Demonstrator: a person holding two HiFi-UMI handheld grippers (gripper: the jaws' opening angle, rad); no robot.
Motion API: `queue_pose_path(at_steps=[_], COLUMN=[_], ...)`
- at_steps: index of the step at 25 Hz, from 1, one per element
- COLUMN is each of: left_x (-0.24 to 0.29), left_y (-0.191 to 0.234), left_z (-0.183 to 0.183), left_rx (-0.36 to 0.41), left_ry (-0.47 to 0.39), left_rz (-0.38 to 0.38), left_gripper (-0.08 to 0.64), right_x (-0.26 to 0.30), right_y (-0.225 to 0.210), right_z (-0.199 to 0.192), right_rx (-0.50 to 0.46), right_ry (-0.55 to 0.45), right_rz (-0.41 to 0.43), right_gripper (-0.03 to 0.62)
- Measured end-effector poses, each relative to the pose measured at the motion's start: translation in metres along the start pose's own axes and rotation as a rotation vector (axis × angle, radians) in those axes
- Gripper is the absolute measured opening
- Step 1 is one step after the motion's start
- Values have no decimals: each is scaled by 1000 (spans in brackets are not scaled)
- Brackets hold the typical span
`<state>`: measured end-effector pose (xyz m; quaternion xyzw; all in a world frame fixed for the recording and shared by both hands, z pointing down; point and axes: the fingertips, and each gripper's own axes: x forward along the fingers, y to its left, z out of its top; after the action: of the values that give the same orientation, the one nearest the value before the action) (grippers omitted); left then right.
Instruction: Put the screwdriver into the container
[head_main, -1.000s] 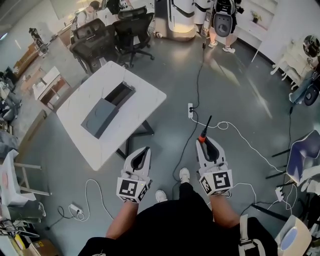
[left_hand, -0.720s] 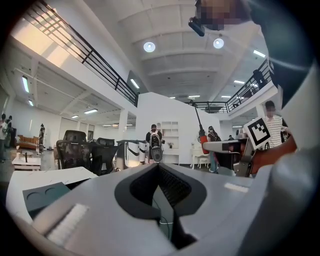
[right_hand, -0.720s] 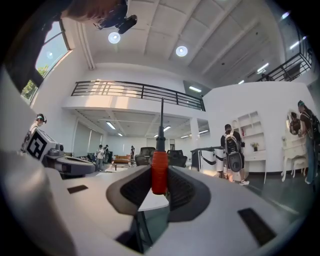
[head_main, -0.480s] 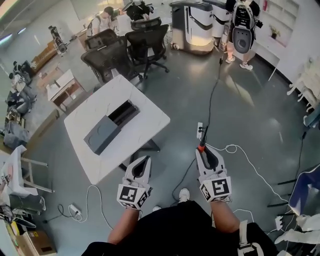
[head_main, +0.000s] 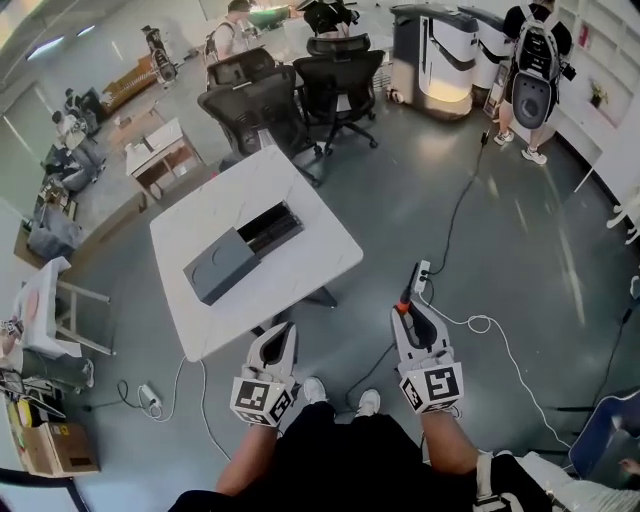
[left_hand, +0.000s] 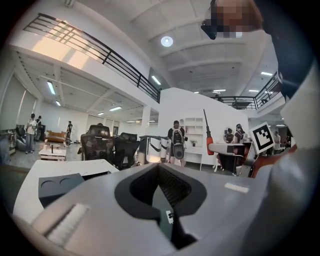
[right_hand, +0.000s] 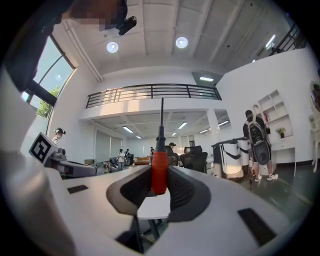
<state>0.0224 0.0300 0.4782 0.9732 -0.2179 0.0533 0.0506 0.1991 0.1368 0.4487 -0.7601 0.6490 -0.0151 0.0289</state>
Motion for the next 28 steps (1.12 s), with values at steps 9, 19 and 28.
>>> queue_pose_path(at_steps=[9, 19, 28], left_x=[29, 43, 31], left_y=[63, 171, 238], left_z=[9, 37, 39], left_rx=[7, -1, -13], left_ry=[-40, -101, -118], left_rz=[36, 79, 116], left_gripper=[9, 9, 9], right_x=[81, 187, 244], right_y=[21, 89, 136], right_z=[4, 22, 15], right_rx=[-28, -53, -47], right_ry=[-4, -19, 12], right_rz=[68, 177, 210], right_gripper=[98, 98, 98])
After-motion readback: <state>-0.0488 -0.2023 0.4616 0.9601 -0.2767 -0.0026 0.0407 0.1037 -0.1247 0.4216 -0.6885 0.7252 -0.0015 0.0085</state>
